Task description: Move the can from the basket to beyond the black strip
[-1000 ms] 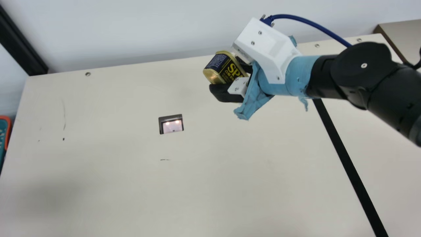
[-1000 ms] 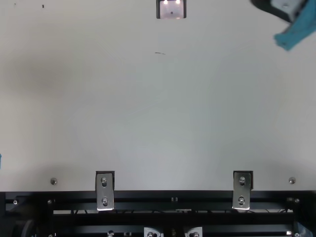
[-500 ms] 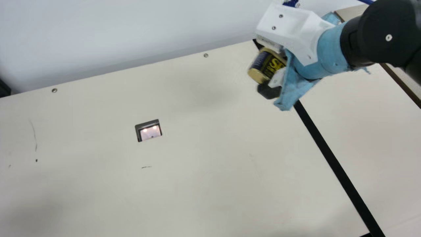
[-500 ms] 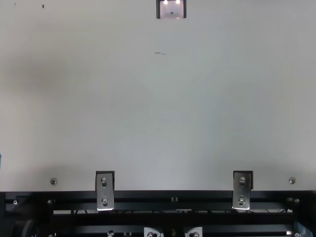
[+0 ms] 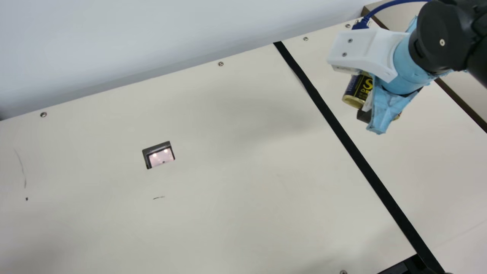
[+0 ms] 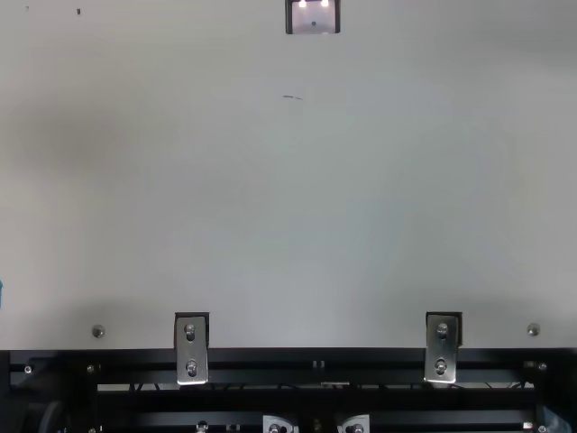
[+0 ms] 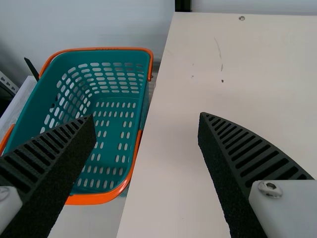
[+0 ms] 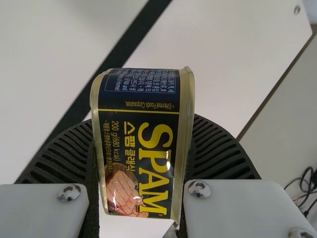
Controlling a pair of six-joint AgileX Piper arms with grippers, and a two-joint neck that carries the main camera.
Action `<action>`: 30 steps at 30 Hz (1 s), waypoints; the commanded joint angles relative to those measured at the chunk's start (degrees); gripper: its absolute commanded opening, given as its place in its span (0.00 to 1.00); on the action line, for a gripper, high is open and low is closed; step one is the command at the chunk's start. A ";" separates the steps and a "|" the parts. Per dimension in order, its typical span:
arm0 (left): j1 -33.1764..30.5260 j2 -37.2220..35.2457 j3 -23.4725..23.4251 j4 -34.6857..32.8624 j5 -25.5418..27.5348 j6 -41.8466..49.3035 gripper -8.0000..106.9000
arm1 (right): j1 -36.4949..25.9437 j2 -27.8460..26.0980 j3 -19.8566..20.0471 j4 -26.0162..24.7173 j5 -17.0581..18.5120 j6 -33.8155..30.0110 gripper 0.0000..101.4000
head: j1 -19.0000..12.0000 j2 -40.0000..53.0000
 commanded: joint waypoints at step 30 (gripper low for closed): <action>0.00 0.00 0.00 0.00 0.00 0.00 0.85 | -22.54 11.10 6.96 17.59 -14.04 -8.30 0.00 | 0.79 -1.34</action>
